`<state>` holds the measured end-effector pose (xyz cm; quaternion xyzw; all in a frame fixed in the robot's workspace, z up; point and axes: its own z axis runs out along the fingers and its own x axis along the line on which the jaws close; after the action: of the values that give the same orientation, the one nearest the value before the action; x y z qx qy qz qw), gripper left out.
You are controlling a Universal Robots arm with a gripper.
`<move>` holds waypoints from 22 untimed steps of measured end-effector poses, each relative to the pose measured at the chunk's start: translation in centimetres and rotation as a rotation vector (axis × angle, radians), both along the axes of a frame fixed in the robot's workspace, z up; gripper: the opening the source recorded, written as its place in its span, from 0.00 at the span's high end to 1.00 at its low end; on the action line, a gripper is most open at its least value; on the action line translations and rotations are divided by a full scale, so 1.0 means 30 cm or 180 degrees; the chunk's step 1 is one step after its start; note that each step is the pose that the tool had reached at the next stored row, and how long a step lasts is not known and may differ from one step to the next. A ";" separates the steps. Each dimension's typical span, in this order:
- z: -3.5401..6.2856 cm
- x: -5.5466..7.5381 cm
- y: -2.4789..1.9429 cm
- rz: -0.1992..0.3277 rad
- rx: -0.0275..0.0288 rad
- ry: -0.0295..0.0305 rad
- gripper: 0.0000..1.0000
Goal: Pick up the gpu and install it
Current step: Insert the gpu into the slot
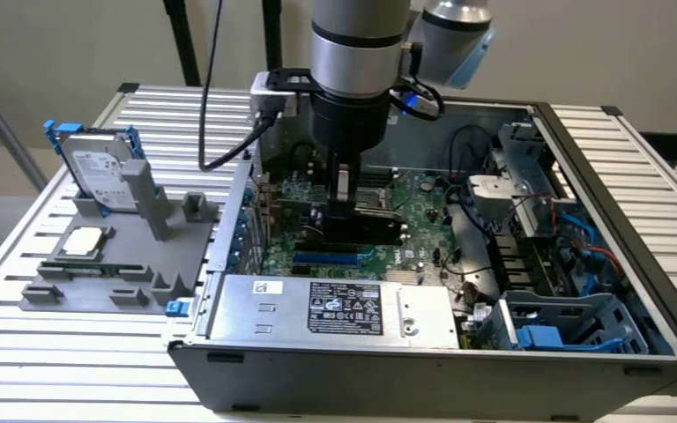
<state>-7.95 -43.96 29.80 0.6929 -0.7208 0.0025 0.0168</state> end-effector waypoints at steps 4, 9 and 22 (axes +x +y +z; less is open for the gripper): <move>-0.023 -0.015 0.000 0.0001 0.0011 -0.0031 0.73; -0.053 -0.043 0.000 0.0002 0.0023 -0.0046 0.73; -0.112 -0.056 0.000 0.0003 0.0090 -0.0074 0.73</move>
<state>-9.63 -43.96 26.43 0.6934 -0.7206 0.0003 -0.0014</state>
